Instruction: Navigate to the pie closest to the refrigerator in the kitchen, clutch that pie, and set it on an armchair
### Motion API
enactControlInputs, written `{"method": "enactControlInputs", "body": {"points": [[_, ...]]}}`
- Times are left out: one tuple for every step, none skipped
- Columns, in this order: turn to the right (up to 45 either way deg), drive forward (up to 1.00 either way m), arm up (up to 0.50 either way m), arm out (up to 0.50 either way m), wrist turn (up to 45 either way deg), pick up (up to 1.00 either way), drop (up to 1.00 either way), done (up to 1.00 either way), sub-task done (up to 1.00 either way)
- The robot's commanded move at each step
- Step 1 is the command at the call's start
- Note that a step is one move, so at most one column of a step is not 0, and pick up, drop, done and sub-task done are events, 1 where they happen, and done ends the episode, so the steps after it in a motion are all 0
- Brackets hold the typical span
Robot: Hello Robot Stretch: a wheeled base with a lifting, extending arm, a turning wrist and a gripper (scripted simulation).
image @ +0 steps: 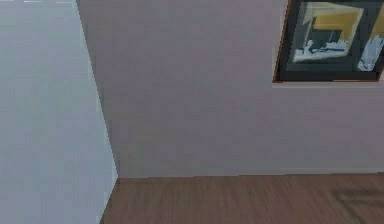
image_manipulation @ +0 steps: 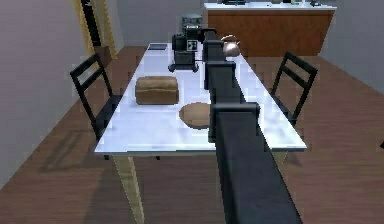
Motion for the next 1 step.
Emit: {"method": "enactControlInputs", "body": {"points": [[0.0, 0.00, 0.00, 0.00, 15.0, 0.00, 0.00, 0.00, 0.00]]}}
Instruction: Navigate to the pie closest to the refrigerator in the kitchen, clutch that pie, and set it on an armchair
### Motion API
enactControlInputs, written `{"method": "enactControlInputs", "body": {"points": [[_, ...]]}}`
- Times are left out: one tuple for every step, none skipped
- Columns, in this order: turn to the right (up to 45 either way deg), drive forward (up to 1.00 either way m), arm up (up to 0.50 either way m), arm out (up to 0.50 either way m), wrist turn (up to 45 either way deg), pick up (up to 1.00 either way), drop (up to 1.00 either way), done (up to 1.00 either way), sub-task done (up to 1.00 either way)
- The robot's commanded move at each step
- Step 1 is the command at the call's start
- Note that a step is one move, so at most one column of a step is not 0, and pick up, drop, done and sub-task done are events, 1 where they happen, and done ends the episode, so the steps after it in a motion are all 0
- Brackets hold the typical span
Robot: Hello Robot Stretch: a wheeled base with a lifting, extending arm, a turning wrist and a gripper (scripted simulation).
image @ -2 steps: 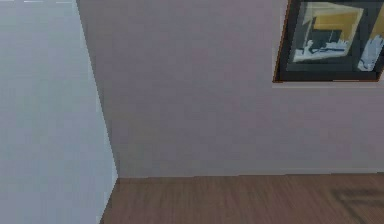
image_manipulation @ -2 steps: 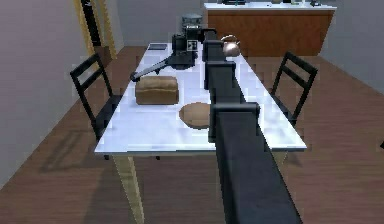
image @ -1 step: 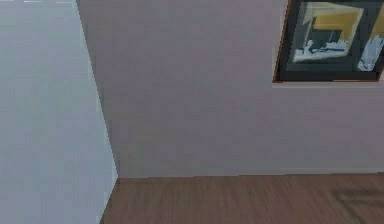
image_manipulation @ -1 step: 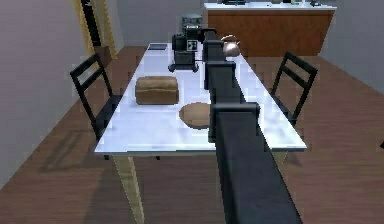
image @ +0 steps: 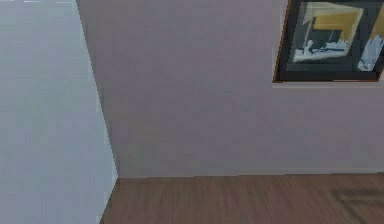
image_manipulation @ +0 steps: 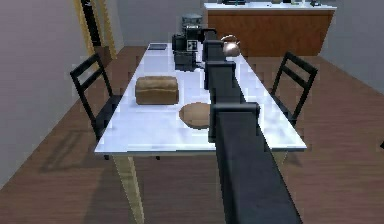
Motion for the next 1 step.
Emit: {"method": "enactControlInputs", "body": {"points": [[0.0, 0.00, -0.26, 0.00, 0.0, 0.00, 0.00, 0.00, 0.00]]}}
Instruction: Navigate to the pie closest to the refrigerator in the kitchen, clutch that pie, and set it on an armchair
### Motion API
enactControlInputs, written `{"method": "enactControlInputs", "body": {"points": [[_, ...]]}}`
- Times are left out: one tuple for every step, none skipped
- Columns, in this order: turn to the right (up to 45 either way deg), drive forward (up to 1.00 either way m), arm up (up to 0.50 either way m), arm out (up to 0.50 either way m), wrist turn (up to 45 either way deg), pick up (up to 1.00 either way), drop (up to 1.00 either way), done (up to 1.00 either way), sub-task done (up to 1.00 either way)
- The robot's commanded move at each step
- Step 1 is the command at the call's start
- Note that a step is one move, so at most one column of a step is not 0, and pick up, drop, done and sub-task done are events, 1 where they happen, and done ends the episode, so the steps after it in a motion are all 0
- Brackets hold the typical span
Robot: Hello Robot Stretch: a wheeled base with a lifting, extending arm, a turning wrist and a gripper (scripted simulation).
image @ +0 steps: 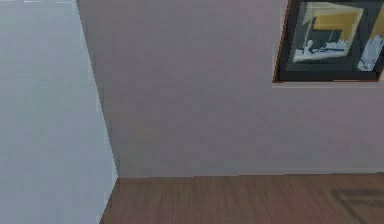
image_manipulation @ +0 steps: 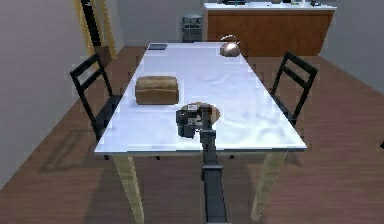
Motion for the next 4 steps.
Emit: {"method": "enactControlInputs", "body": {"points": [[0.0, 0.00, 0.00, 0.00, 0.0, 1.00, 0.00, 0.00, 0.00], [0.0, 0.00, 0.10, 0.00, 0.0, 0.00, 0.00, 0.00, 0.00], [0.0, 0.00, 0.16, 0.00, 0.0, 0.00, 0.00, 0.00, 0.00], [0.0, 0.00, 0.00, 0.00, -45.0, 0.00, 0.00, 0.00, 0.00]]}}
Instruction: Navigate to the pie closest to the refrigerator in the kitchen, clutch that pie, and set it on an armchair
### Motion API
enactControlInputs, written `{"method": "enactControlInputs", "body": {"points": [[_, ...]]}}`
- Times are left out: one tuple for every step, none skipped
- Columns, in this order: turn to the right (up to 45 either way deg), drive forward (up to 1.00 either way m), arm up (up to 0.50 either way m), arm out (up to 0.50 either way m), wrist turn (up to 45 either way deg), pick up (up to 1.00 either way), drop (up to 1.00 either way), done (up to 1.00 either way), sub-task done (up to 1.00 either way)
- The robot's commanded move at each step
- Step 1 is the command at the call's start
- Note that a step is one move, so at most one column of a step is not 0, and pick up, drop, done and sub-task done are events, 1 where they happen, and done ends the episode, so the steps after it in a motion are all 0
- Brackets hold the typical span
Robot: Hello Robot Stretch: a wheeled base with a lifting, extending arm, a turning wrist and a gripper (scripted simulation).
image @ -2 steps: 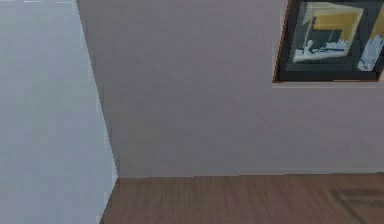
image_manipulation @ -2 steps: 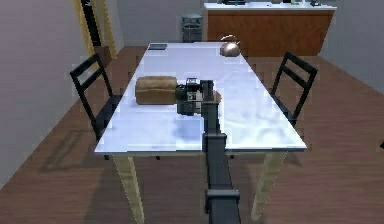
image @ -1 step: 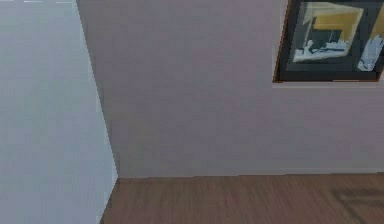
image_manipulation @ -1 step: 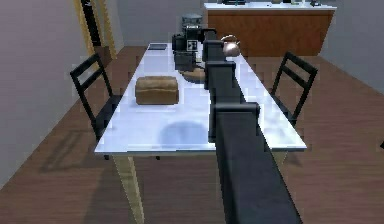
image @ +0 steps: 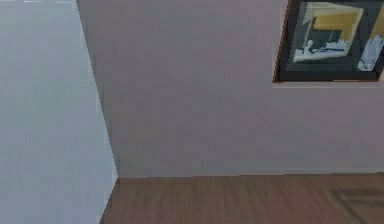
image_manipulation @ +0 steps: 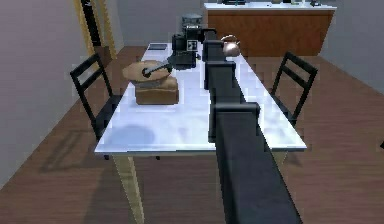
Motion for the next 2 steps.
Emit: {"method": "enactControlInputs", "body": {"points": [[0.0, 0.00, 0.00, 0.00, -45.0, 0.00, 0.00, 0.00, 0.00], [0.0, 0.00, 0.00, 0.00, -45.0, 0.00, 0.00, 0.00, 0.00]]}}
